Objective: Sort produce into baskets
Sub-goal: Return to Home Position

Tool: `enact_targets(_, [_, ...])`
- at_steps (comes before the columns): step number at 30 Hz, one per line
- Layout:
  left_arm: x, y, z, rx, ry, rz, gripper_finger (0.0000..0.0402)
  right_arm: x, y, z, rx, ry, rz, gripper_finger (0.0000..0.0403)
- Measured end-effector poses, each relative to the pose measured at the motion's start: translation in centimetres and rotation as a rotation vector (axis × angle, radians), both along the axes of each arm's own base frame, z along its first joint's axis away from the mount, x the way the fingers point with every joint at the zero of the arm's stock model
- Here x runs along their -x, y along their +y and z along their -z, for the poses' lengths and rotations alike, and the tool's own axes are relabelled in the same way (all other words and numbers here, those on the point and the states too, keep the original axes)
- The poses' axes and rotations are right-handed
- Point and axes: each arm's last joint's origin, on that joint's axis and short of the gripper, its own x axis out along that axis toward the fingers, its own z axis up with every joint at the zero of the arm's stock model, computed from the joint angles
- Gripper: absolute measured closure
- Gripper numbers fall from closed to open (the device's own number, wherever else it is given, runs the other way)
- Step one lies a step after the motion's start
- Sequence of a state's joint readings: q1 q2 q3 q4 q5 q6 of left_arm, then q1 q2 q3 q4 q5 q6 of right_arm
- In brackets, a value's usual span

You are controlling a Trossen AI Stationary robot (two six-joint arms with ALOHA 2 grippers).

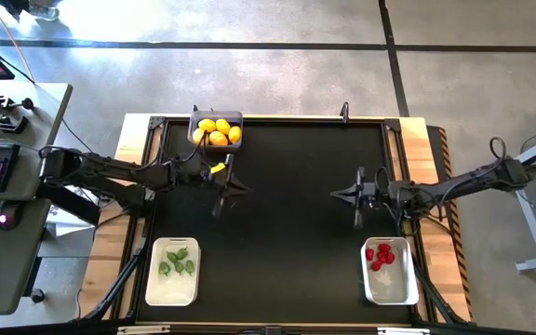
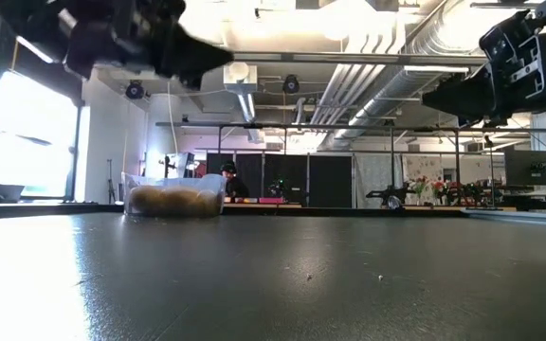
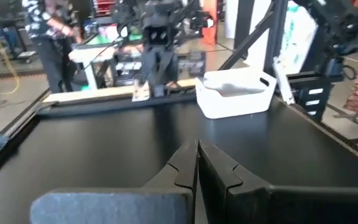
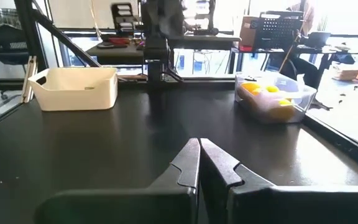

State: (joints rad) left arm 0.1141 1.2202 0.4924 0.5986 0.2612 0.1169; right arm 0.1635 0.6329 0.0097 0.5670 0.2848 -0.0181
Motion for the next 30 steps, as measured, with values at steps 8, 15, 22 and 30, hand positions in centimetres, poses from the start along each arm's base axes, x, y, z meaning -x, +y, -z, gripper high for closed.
enact_targets(8, [3.8, 0.5, 1.4, 0.036, -0.038, -0.050, 0.0401, 0.2, 0.0, -0.1, 0.023, -0.005, 0.002, 0.0403])
enact_targets(15, [7.7, 0.3, 2.2, 0.065, -0.118, -0.128, 0.0401, 0.2, -0.1, -0.1, 0.027, -0.004, 0.015, 0.0403])
enact_targets(22, [10.3, 0.0, 3.8, 0.079, -0.140, -0.184, 0.0401, 0.2, -0.3, -0.1, 0.025, 0.002, 0.098, 0.0403])
enact_targets(30, [12.5, -0.2, 5.3, 0.093, -0.116, -0.253, 0.0401, 0.8, -0.7, -0.5, 0.098, -0.009, 0.220, 0.0403])
